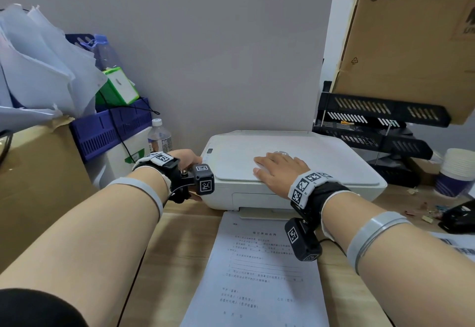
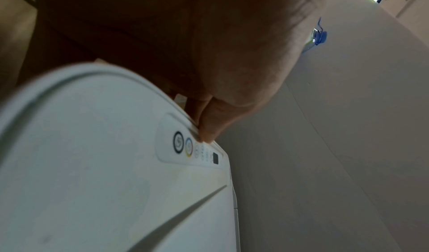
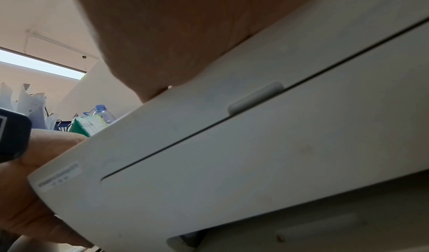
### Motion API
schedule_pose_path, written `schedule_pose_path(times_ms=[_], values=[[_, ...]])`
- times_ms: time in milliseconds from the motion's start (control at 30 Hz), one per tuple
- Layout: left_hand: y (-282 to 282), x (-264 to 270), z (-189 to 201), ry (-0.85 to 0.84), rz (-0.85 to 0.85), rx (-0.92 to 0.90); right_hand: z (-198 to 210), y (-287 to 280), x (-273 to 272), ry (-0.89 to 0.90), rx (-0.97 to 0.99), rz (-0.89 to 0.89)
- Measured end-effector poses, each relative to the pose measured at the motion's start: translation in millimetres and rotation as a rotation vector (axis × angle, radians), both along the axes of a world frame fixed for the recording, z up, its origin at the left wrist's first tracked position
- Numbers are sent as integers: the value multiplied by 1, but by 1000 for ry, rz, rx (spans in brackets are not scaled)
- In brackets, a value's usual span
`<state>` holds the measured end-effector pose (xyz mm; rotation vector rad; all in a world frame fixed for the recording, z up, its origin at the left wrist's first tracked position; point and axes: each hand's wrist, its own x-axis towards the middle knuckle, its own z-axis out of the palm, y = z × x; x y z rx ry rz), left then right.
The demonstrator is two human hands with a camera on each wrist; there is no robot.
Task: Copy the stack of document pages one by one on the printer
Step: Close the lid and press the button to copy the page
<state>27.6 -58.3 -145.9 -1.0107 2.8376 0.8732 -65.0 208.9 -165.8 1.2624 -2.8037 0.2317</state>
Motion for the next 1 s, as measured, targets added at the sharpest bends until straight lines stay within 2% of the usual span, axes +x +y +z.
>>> schedule_pose_path(times_ms=[467,733,1000], values=[[13,8,2,80,73,145,1,0,3,-9,-11,-7],[19,14,5,74,81,130,2,1,2,-13,-6,-7],[25,17,8,90,100,190,1,2,3,-6,-8,-6]])
